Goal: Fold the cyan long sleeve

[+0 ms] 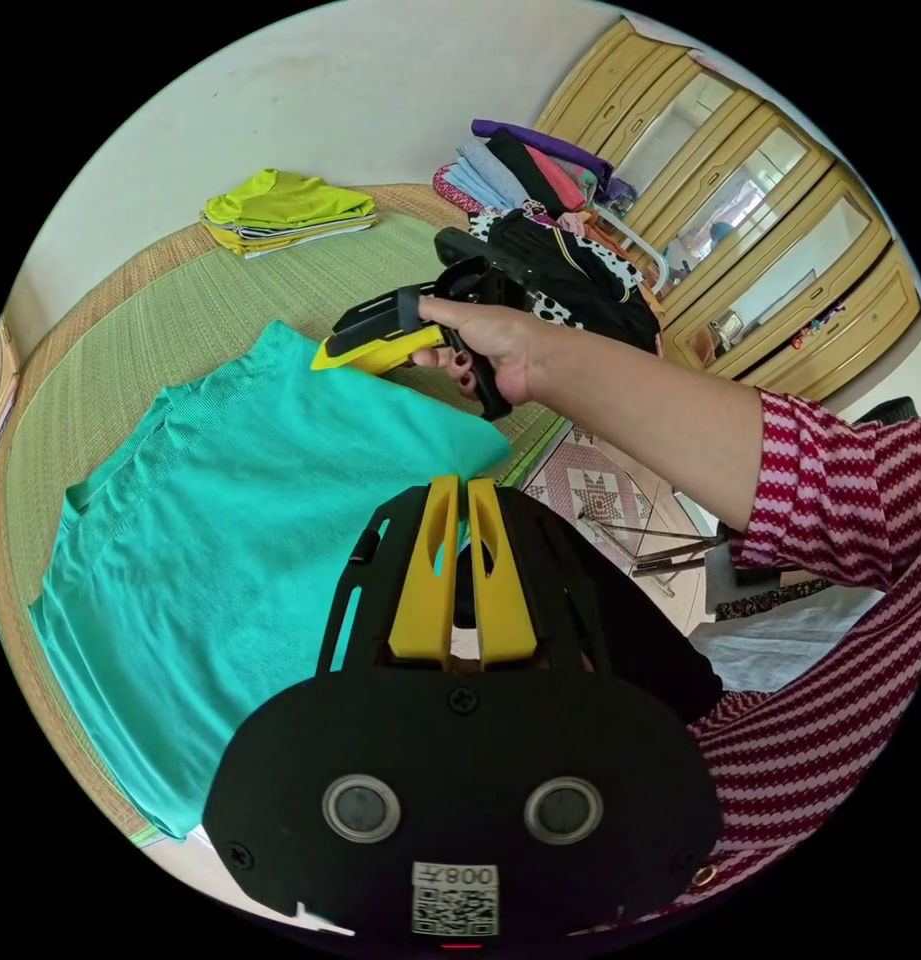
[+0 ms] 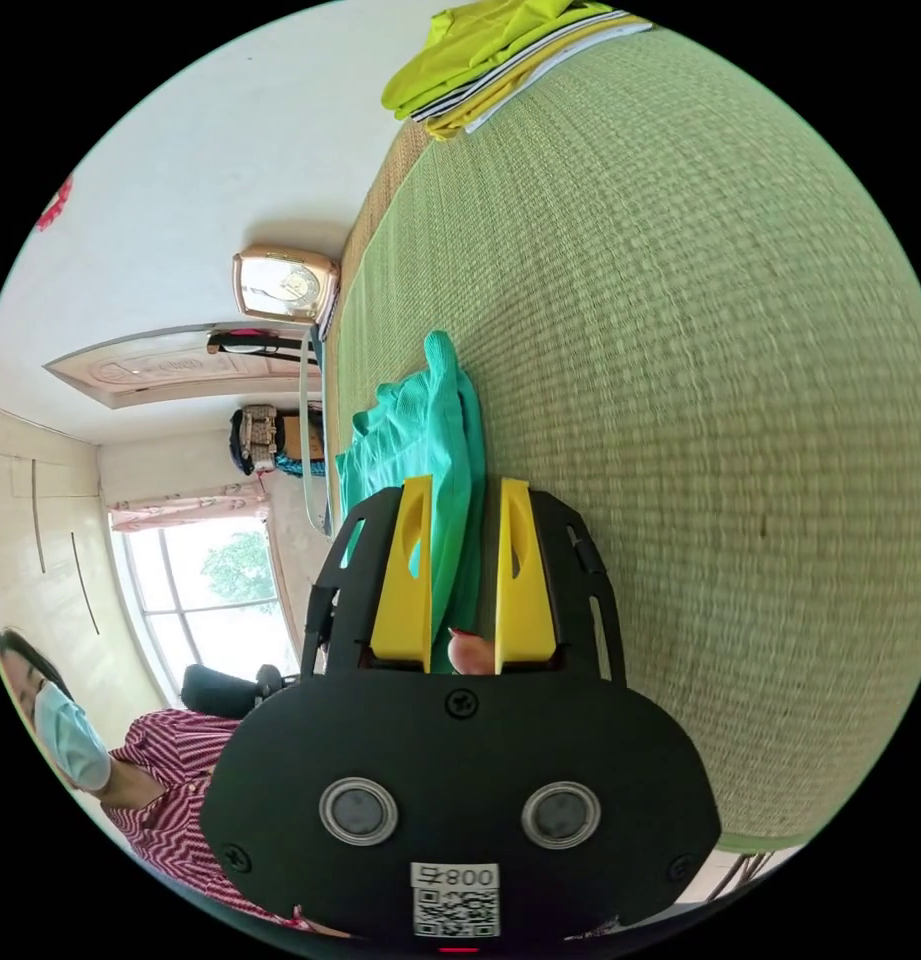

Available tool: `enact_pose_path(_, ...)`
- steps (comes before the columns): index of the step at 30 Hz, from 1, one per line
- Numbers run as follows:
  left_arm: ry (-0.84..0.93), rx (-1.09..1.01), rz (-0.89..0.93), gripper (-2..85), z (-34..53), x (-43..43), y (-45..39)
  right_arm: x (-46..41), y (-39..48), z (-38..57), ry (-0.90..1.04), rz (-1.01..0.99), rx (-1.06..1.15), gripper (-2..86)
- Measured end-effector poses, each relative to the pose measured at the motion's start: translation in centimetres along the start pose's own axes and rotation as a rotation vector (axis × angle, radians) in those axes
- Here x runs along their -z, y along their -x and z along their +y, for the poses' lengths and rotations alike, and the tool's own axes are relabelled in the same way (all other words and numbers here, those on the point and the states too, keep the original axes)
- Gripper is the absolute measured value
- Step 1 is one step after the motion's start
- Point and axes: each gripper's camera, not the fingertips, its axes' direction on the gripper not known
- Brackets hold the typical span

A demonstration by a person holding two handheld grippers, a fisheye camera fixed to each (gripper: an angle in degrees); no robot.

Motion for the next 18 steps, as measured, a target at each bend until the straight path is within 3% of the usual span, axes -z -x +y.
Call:
enact_pose_path(8,-0.004,0.014,0.015,1.1,0.4,-0.1,0.0,-2.1,-0.5,-4.3,0.071,-0.002,0.026,3.8)
enact_pose_path(18,-0.029,-0.046,0.088,1.0,-0.1,1.7,-1.8,1.7,-3.2,-3.9,0.012,0.018,0.004,2.2)
